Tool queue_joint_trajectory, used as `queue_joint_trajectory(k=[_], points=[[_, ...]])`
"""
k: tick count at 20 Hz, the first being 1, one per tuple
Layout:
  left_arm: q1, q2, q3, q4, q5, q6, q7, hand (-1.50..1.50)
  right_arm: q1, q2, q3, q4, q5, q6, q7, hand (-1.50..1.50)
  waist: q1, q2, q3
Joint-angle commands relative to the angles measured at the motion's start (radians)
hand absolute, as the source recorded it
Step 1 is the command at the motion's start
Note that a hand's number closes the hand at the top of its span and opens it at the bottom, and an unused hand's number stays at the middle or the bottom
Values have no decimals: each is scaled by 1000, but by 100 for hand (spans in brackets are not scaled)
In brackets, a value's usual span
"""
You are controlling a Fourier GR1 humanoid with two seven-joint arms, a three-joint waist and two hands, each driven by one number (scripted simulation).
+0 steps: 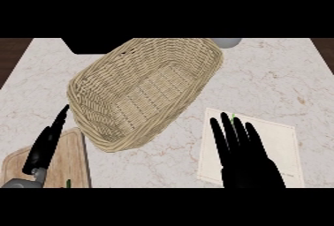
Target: Pick the eggplant from the placemat and place it in the basket
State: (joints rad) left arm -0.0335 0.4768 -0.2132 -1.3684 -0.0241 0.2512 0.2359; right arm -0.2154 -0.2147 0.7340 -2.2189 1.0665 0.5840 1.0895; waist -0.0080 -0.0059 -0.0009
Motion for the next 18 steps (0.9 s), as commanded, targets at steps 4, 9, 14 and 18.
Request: queue_joint_trajectory(k=[4, 9, 14, 18], points=[[49, -34, -11, -53, -40, 8, 9, 0, 2, 71, -62, 42, 81, 91, 61, -150, 10, 4, 1], [-1, -10, 49, -20, -15, -64, 19, 0, -17, 142, -86, 137, 148, 85, -7, -150, 10, 6, 1], [-11, -41, 80, 65, -49, -56, -50, 0, 45, 147, -93, 150, 202, 76, -59, -150, 7, 6, 1], [48, -50, 97, 51, -42, -100, -108, 0, 55, 186, -80, 158, 247, 85, -76, -150, 10, 5, 1]])
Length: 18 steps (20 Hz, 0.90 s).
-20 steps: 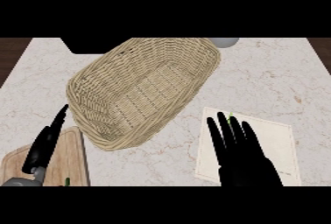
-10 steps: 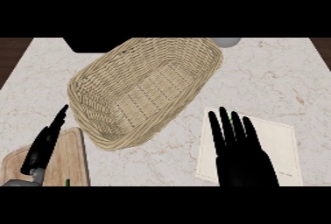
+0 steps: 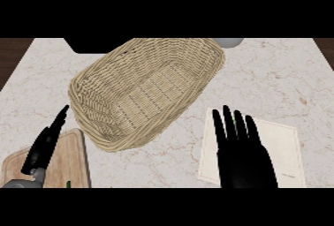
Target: Pick the eggplant from the placemat and place it in the basket
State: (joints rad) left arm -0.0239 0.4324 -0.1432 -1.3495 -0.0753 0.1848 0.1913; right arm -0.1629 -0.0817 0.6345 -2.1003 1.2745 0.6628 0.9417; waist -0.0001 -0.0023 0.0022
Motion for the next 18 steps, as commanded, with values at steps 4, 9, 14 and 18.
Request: queue_joint_trajectory(k=[4, 9, 14, 18], points=[[11, 1, 46, -34, -25, -51, 31, 0, -20, 78, -27, 66, 56, 27, 28, -150, 2, 2, -2], [48, -52, 26, -79, -59, -36, 81, 0, 106, 28, -13, 103, 92, -90, -17, -150, 2, 1, -2], [55, -42, 73, -126, -72, -78, 73, 0, 111, 8, -85, 172, 84, -141, -91, -150, 3, 1, -2], [24, -75, 94, -60, -87, -104, 54, 0, 155, 19, -52, 106, 118, -119, -62, -150, 0, 1, -2]])
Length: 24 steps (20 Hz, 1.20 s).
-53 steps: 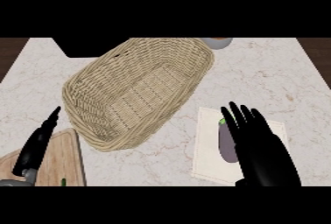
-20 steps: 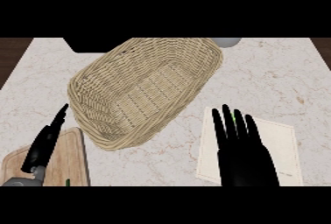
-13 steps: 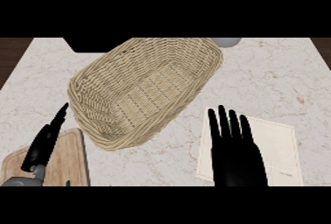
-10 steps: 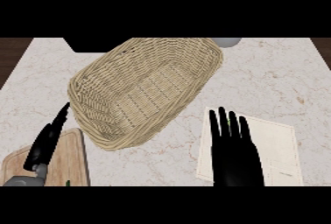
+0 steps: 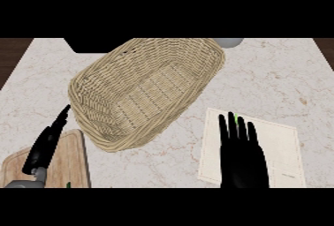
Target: Pick the eggplant from the placemat and place it in the basket
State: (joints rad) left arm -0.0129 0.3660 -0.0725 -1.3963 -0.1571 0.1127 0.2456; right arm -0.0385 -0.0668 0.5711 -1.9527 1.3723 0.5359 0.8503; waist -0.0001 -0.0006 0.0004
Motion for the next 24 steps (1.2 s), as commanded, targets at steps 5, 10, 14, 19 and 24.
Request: queue_joint_trajectory(k=[5, 10, 14, 19, 24], points=[[10, -48, 49, 66, -48, -8, -79, 0, -5, -1, -61, 100, 11, -79, -47, -150, 0, 0, 0], [14, -61, 54, 14, -95, -17, -35, 0, 41, -20, -73, 97, 18, -107, -72, -150, 0, 0, 0], [47, -54, 77, 2, -74, -52, -64, 0, 37, -13, -82, 204, 65, -210, -68, -150, 2, 0, 0], [-31, -99, 87, 77, -111, -52, -50, 0, 5, -13, -130, 234, 54, -198, -105, -150, -1, 1, 0], [-15, -86, 108, -12, -100, -89, 21, 0, 113, -116, -195, 142, -10, -223, -205, -150, -2, 0, 0]])
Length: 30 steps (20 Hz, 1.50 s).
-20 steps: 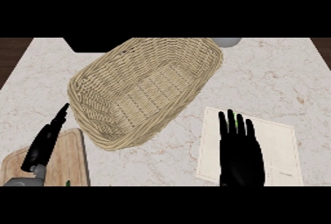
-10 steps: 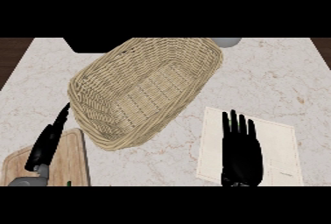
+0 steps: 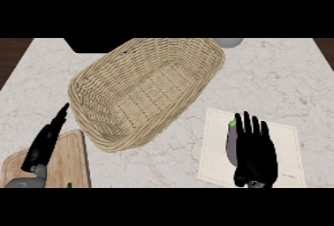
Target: Pick the eggplant from the placemat and place it in the basket
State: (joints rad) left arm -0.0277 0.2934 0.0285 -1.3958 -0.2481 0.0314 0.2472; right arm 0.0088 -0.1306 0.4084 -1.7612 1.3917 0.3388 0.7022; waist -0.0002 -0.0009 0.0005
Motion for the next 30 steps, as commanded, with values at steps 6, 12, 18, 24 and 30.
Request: queue_joint_trajectory(k=[6, 12, 18, 24, 30], points=[[16, 31, 60, -44, 30, -93, 1, 0, 28, 13, -34, 78, -22, -54, -56, -150, 0, 0, 0], [-35, -30, 27, 18, -39, -24, -1, 0, -6, 74, -48, 139, -80, 4, -67, 150, -2, 1, -1], [17, -28, 28, 9, -47, -22, -35, 0, -37, 110, -35, 236, -114, -18, -133, 150, 4, 3, -1], [33, -50, 25, -27, -52, -3, -16, 0, -27, 85, 19, 252, -40, -81, -165, 150, 6, 1, 0], [-18, -55, 21, 36, -67, -13, -11, 0, -5, 50, 82, 148, 84, -173, -132, 150, -6, 0, -1]])
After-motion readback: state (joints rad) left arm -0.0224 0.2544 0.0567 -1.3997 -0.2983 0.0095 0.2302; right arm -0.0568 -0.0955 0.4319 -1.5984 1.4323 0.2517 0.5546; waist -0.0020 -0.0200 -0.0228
